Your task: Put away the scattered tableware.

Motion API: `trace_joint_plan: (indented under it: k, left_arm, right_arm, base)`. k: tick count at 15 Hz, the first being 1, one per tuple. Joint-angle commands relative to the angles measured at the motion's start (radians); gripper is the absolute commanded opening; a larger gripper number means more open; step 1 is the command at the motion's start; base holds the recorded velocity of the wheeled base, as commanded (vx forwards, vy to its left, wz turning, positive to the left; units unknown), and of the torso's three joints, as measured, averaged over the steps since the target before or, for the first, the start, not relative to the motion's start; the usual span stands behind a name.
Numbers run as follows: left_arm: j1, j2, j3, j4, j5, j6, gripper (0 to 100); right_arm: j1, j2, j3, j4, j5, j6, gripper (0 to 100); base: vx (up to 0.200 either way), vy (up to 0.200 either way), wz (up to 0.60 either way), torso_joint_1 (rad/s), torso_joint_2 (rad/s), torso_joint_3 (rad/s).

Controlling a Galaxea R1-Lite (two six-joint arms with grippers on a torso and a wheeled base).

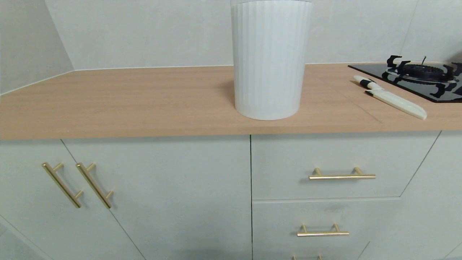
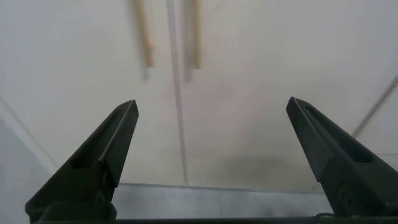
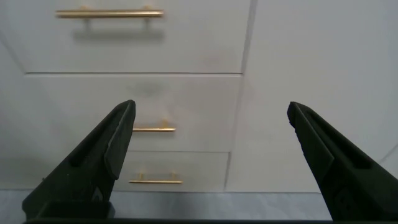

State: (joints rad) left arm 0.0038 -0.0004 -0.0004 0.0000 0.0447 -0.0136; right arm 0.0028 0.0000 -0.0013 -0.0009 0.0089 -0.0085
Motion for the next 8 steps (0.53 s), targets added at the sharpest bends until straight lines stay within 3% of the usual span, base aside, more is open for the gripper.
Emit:
trace_joint_plan:
  k: [1,3,8]
  left_arm:
    - [0.001,0.000,0.000,0.000,0.001,0.000,100]
    - [0.001,0.000,0.000,0.000,0.000,0.000,100]
    - [0.001,0.000,0.000,0.000,0.000,0.000,100]
  right_arm:
    - [0.000,0.002,0.000,-0.001,0.000,-0.001,100]
    - [0.000,0.002,0.001,-0.001,0.000,-0.001,100]
    - [0.000,0.002,0.000,-0.001,0.000,-0.001,100]
  base:
    - [0.000,-0.200,0.00,-0.002,0.01,0.007]
    - [0.000,-0.200,0.00,0.000,0.00,0.000]
    - [0.000,0.000,0.00,0.000,0.00,0.000]
